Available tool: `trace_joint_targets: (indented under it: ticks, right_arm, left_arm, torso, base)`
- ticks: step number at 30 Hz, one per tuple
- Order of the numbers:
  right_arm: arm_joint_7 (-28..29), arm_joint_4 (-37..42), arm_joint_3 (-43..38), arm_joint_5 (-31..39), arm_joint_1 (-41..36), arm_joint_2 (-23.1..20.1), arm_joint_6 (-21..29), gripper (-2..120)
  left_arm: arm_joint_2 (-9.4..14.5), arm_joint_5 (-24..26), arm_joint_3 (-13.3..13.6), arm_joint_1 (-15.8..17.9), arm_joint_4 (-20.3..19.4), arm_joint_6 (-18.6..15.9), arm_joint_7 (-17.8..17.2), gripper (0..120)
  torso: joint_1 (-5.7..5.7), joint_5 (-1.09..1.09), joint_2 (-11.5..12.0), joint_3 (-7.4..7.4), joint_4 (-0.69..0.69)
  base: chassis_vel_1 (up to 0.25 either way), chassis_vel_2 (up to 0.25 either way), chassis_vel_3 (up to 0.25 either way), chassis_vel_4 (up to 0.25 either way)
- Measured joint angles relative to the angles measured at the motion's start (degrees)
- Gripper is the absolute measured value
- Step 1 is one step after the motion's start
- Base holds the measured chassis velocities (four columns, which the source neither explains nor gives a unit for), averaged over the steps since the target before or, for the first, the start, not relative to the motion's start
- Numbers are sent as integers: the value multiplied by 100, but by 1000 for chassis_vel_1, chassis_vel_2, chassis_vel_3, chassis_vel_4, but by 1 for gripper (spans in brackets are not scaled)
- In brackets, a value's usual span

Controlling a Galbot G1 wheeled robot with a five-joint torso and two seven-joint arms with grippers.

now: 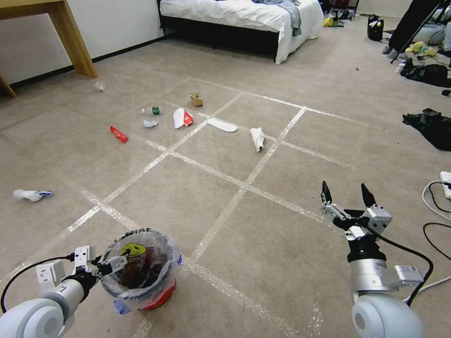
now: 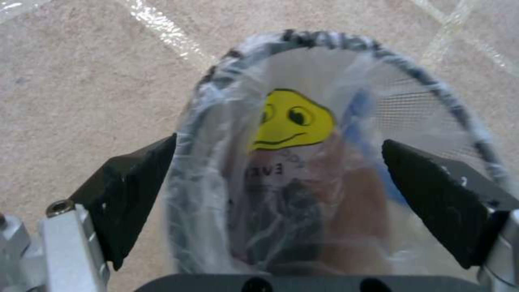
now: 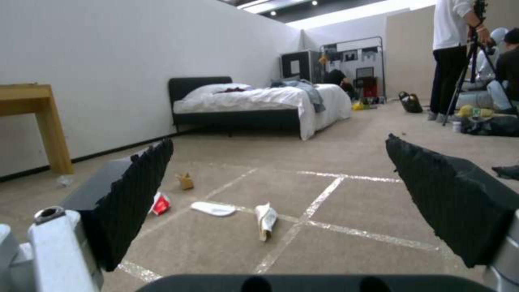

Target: Pick up the trash bin and place the garbage on the floor into it.

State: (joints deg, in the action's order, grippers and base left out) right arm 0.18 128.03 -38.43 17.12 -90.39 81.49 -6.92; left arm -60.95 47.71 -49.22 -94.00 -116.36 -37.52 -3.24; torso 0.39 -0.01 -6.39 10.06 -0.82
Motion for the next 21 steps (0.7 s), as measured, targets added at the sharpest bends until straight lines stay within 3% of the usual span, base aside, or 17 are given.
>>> trace_joint_targets:
  ticks: [7, 11, 21]
  right_arm:
    - [-14, -20, 10, -153, -64, 98, -61, 100]
    - [-24, -40, 27, -224, -82, 144, -72, 100]
    - [-38, -57, 12, -319, -147, 214, -92, 100]
  left_arm:
    - [215, -196, -45, 62, 473, 249, 348, 100]
    - [251, -217, -42, 92, 629, 295, 426, 100]
    - [331, -288, 125, 399, 1441, 454, 606, 100]
  torso:
    - [0, 0, 0, 0, 0]
    - [0, 1, 0, 0, 0]
    - [0, 0, 0, 0, 0]
  base:
    - [0, 0, 0, 0]
    - [0, 0, 0, 0]
    - [0, 0, 0, 0]
